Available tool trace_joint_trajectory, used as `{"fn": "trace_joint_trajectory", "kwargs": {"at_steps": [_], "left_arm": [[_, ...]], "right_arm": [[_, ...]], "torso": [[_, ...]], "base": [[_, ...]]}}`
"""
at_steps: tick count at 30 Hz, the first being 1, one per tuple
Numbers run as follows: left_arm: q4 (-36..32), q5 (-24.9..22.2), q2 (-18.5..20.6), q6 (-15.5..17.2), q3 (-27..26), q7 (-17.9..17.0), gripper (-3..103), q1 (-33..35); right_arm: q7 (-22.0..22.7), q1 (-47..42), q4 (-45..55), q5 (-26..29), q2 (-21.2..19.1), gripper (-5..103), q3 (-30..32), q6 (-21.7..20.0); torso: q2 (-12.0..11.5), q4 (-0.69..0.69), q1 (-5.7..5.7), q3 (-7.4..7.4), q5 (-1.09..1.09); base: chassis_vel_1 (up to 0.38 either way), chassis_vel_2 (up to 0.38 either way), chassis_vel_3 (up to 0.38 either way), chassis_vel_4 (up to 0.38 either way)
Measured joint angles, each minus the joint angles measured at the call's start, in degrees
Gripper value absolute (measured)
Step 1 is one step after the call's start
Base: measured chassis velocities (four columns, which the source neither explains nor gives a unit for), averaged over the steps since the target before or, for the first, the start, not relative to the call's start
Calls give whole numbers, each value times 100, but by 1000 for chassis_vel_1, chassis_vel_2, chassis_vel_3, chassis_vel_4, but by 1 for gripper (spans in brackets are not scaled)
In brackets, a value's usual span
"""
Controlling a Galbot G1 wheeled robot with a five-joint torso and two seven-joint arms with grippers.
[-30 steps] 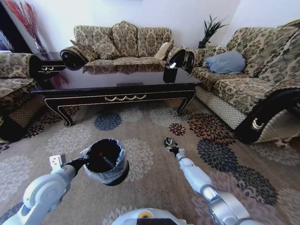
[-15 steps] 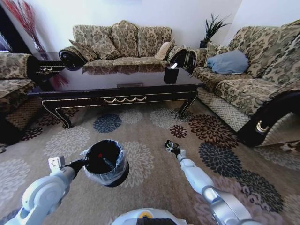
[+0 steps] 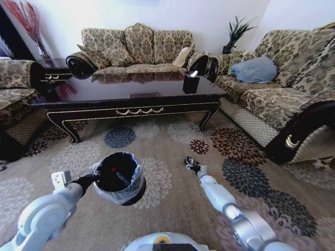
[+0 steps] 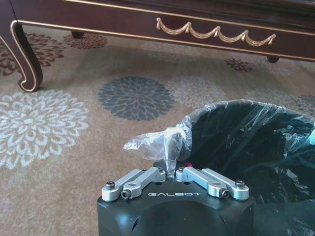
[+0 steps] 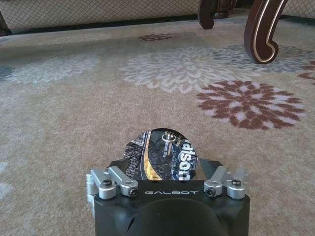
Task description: Move to the front of the table and pick up the trash from the floor, then place it into the trash bin.
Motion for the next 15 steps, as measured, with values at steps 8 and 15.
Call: {"fn": "trace_joint_trajectory", "kwargs": {"at_steps": [8, 15], "left_arm": [[50, 35, -81, 0, -5, 9, 4, 53], [168, 118, -137, 0, -21, 26, 4, 102]], "right_arm": [[-5, -98, 119, -12, -33, 56, 0, 7], [-5, -232, 250, -34, -49, 30, 23, 78]], "torso": [[0, 0, 0, 0, 1], [0, 0, 0, 0, 0]], "base": [[0, 0, 0, 0], [0, 0, 0, 0]]}}
